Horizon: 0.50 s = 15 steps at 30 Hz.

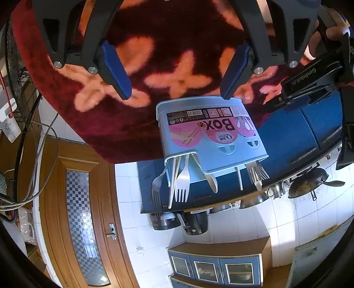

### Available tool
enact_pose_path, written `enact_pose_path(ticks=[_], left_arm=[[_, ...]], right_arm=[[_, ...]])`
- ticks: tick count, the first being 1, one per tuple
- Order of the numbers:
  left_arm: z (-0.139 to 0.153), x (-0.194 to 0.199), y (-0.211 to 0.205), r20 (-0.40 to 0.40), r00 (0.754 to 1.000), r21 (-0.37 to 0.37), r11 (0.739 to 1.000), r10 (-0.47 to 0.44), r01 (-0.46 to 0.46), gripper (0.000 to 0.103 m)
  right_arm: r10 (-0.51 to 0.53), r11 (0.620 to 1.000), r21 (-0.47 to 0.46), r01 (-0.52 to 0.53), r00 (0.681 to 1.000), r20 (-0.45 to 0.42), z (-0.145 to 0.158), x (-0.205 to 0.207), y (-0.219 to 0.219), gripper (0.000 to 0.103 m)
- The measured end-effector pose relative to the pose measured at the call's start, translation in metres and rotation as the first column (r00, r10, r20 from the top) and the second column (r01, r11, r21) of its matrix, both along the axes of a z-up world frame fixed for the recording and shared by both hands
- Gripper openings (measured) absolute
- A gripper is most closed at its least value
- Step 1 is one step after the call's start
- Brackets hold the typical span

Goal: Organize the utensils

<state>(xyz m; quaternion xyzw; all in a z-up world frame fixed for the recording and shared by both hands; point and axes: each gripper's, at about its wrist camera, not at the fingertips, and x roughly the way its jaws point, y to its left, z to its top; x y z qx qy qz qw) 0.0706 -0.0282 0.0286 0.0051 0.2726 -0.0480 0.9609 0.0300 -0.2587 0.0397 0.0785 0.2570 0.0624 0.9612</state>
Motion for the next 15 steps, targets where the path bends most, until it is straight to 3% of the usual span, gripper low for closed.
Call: enact_pose_path(ticks=[15], left_arm=[[-0.0016, 0.0013, 0.0011, 0.008, 1.000, -0.007, 1.000, 0.005, -0.005, 0.058]], right_arm=[[-0.001, 1.000, -0.007, 0.001, 1.000, -0.004, -0.0023, 0.0011, 0.0019, 0.085]])
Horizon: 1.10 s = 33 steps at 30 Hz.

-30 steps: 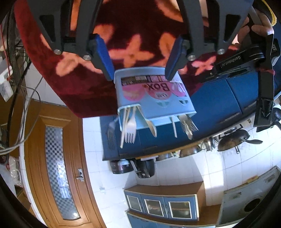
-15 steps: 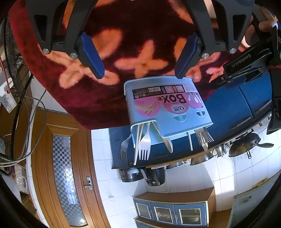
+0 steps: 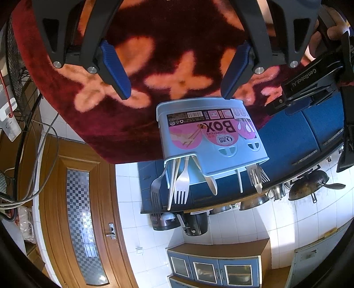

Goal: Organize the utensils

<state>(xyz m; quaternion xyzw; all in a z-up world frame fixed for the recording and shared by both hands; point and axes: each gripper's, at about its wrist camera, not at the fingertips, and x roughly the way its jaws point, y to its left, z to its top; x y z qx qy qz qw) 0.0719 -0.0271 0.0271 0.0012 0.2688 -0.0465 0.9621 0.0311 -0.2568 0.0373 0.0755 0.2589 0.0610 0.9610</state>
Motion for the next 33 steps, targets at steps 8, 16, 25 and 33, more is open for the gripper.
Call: enact_pose_path(ticks=[8, 16, 25, 33], left_arm=[[-0.0001, 0.0006, 0.0000, 0.002, 1.000, 0.002, 1.000, 0.000, 0.000, 0.058], [0.0005, 0.0004, -0.0005, 0.003, 1.000, 0.001, 1.000, 0.001, -0.001, 0.058], [0.0013, -0.0004, 0.0006, 0.007, 1.000, -0.004, 1.000, 0.005, -0.005, 0.058], [0.0014, -0.0007, 0.0005, 0.007, 1.000, -0.005, 1.000, 0.005, -0.005, 0.058]], right_arm=[[0.000, 1.000, -0.001, 0.000, 1.000, 0.000, 0.0001, -0.0001, -0.0004, 0.085], [0.000, 1.000, 0.000, 0.000, 1.000, 0.000, 0.0002, -0.0001, -0.0003, 0.085], [0.002, 1.000, -0.006, -0.002, 1.000, 0.001, -0.0004, -0.0003, 0.0000, 0.085], [0.001, 1.000, -0.004, -0.001, 1.000, 0.001, -0.0007, -0.0004, 0.0001, 0.085]])
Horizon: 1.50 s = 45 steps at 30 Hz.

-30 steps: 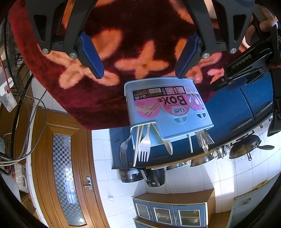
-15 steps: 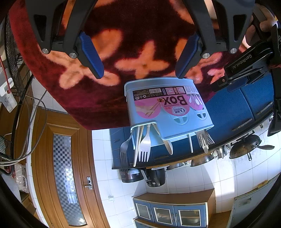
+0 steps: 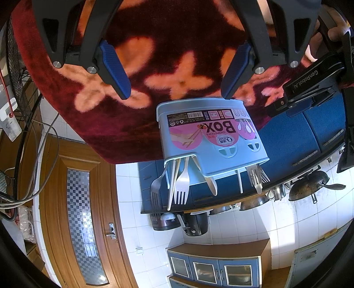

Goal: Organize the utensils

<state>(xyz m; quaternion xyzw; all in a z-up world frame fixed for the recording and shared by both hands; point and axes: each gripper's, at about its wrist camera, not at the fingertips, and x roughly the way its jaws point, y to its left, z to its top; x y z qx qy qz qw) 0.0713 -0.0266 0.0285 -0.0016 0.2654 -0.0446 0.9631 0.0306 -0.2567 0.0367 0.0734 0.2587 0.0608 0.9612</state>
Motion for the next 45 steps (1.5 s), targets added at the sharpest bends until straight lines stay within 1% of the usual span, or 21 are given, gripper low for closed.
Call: enact_pose_path(ticks=[45], left_arm=[[0.0043, -0.0009, 0.0016, 0.009, 1.000, -0.003, 1.000, 0.004, -0.004, 0.058]], right_arm=[[0.001, 1.000, -0.001, -0.001, 1.000, -0.002, 0.0002, 0.0004, 0.0003, 0.085]])
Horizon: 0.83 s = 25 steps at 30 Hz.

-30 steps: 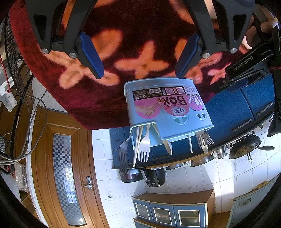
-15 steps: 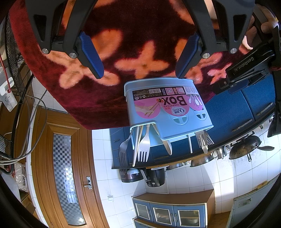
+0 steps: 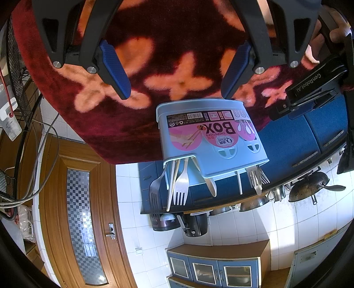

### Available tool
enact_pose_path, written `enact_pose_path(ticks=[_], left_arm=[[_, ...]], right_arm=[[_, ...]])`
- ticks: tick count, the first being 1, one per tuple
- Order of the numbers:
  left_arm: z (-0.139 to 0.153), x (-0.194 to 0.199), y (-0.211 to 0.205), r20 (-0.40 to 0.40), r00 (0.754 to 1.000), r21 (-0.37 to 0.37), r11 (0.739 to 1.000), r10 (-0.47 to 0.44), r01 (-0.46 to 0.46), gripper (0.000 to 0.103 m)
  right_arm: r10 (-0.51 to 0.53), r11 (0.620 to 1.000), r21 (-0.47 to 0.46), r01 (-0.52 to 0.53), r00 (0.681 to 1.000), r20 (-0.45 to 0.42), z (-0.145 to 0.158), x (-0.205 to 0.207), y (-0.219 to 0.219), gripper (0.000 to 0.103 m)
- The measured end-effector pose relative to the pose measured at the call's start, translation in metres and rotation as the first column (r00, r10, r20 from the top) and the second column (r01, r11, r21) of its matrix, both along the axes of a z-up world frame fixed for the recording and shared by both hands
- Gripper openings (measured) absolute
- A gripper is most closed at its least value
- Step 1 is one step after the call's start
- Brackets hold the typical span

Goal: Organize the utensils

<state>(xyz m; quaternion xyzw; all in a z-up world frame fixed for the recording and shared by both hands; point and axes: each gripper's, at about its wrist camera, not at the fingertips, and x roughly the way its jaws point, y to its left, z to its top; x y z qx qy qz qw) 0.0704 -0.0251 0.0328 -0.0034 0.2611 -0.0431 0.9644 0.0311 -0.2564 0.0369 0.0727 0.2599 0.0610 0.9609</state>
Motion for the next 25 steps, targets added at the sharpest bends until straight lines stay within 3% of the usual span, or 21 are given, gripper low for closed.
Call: enact_pose_path(ticks=[25], left_arm=[[0.0002, -0.0020, -0.0023, -0.001, 1.000, -0.002, 1.000, 0.002, -0.002, 0.058]], right_arm=[[0.000, 1.000, -0.001, 0.000, 1.000, 0.000, -0.0001, 0.0000, 0.0000, 0.085]])
